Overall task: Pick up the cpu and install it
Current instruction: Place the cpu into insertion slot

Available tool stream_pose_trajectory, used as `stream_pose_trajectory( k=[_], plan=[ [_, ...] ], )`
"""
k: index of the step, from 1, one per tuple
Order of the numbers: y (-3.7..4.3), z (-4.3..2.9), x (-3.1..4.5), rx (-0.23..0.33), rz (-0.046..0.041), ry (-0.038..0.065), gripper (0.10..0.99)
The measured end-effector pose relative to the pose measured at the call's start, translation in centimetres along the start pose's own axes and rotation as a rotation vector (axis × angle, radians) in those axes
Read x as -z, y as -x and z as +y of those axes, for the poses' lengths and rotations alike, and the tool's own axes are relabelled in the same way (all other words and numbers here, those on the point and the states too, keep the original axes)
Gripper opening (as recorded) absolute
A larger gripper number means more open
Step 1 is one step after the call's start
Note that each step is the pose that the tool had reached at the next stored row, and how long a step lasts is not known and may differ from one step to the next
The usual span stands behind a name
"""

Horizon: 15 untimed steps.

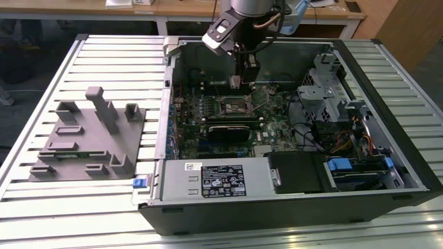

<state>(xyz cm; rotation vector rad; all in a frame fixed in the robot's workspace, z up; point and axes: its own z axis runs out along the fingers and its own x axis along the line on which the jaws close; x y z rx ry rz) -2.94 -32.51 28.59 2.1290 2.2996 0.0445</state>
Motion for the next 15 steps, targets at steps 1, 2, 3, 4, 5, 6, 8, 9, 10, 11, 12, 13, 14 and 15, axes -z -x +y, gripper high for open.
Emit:
stream_pose_trajectory(
  k=[1, 2, 3, 4, 5, 6, 8, 9, 10, 11, 12, 13, 14, 15],
  plan=[
    [0.0, -0.01, -0.15, 0.0, 0.0, 0.0, 0.529],
    [0.01, -0.01, -0.28, -0.001, 0.0, 0.0, 0.529],
    [0.01, -0.01, -0.41, -0.002, 0.0001, 0.0, 0.529],
    [0.01, -0.01, -0.52, -0.002, 0.0, 0.0, 0.529],
    [0.01, -0.02, -0.66, -0.002, 0.0, 0.0, 0.529],
    [0.01, -0.02, -0.8, -0.002, 0.0001, 0.0, 0.529],
    [0.02, -0.03, -1.13, -0.002, 0.0001, 0.0, 0.529],
    [0.02, -0.04, -1.31, -0.002, 0.0001, 0.0, 0.529],
    [0.02, -0.04, -1.49, -0.002, 0.0002, 0.0, 0.529],
    [0.02, -0.04, -1.66, -0.002, 0.0001, 0.0, 0.529],
    [0.03, -0.05, -1.76, -0.002, 0.0, 0.0, 0.529],
    [0.03, -0.05, -1.77, -0.002, -0.0001, 0.0, 0.529],
    [0.03, -0.05, -1.77, -0.002, -0.0002, 0.0, 0.529],
    [0.03, -0.05, -1.77, -0.002, -0.0001, 0.0, 0.529]
  ],
)
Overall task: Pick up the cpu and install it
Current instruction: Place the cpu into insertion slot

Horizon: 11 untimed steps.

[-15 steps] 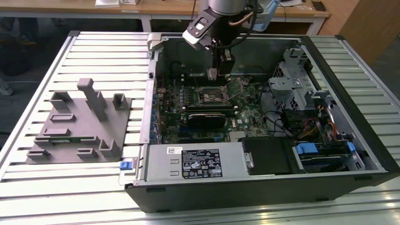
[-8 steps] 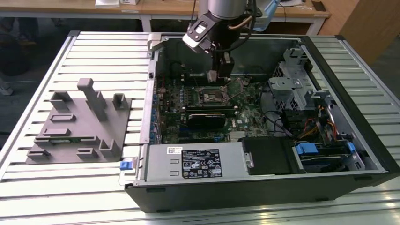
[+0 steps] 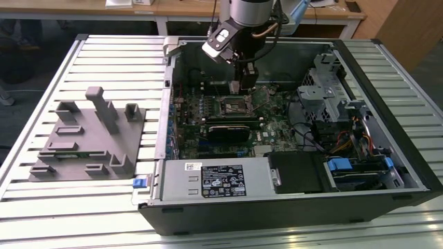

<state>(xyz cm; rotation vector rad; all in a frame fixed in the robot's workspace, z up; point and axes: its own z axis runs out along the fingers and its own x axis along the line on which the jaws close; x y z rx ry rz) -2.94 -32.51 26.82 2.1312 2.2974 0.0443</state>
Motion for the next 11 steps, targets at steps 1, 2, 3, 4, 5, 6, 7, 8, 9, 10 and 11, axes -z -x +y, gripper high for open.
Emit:
stream_pose_trajectory(
  k=[1, 2, 3, 4, 5, 6, 7, 8, 9, 10, 11],
  plan=[
    [0.0, 0.0, -0.01, 0.0, -0.0001, 0.0, 0.529],
    [0.0, 0.0, -0.06, 0.0, 0.0003, 0.0, 0.529],
    [0.0, 0.0, -0.15, 0.0, 0.0003, 0.0, 0.529],
    [0.0, -0.01, -0.28, 0.0, 0.0002, 0.0, 0.529],
    [0.0, -0.01, -0.44, 0.0, 0.0002, 0.0, 0.529],
    [0.01, -0.03, -0.59, 0.0, 0.0002, 0.0, 0.529],
    [0.01, -0.03, -0.72, 0.0, 0.0002, 0.0, 0.529],
    [0.02, -0.04, -0.85, 0.0, 0.0002, 0.0, 0.529],
    [0.02, -0.06, -0.99, 0.0, 0.0002, 0.0, 0.529],
    [0.03, -0.07, -1.12, 0.0, 0.0002, 0.0, 0.529],
    [0.03, -0.08, -1.24, 0.0, 0.0002, 0.0, 0.529]
  ],
)
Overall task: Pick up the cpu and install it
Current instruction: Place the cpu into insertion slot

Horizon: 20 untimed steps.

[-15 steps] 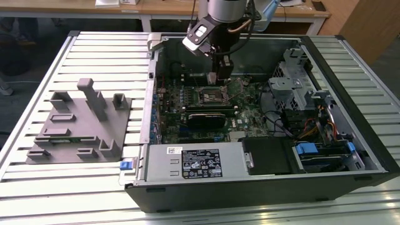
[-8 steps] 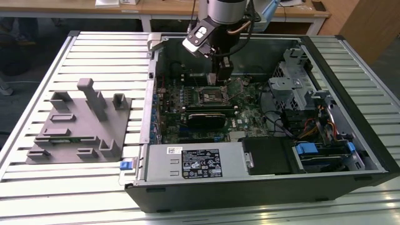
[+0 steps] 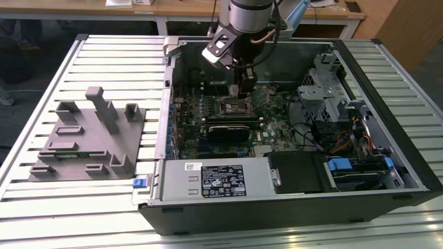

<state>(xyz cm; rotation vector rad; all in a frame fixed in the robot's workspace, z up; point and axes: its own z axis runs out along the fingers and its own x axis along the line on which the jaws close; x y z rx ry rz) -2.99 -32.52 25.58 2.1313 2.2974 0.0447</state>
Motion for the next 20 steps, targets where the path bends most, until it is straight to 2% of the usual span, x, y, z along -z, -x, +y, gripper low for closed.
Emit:
stream_pose_trajectory(
  k=[20],
  plan=[
    [0.01, -0.4, -2.05, 0.0, -0.0002, 0.0, 0.529]
  ],
)
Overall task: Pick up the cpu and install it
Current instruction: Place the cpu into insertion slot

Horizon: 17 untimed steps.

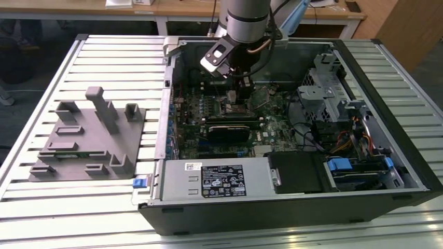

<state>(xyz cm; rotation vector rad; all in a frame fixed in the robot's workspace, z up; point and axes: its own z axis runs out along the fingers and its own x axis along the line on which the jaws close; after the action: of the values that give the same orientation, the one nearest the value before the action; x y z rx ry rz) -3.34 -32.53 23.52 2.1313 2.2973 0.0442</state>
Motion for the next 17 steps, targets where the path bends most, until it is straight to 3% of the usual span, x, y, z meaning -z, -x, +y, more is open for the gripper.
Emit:
stream_pose_trajectory(
  k=[17],
  plan=[
    [0.01, -0.04, -1.64, 0.0, 0.0003, 0.0, 0.529]
  ],
)
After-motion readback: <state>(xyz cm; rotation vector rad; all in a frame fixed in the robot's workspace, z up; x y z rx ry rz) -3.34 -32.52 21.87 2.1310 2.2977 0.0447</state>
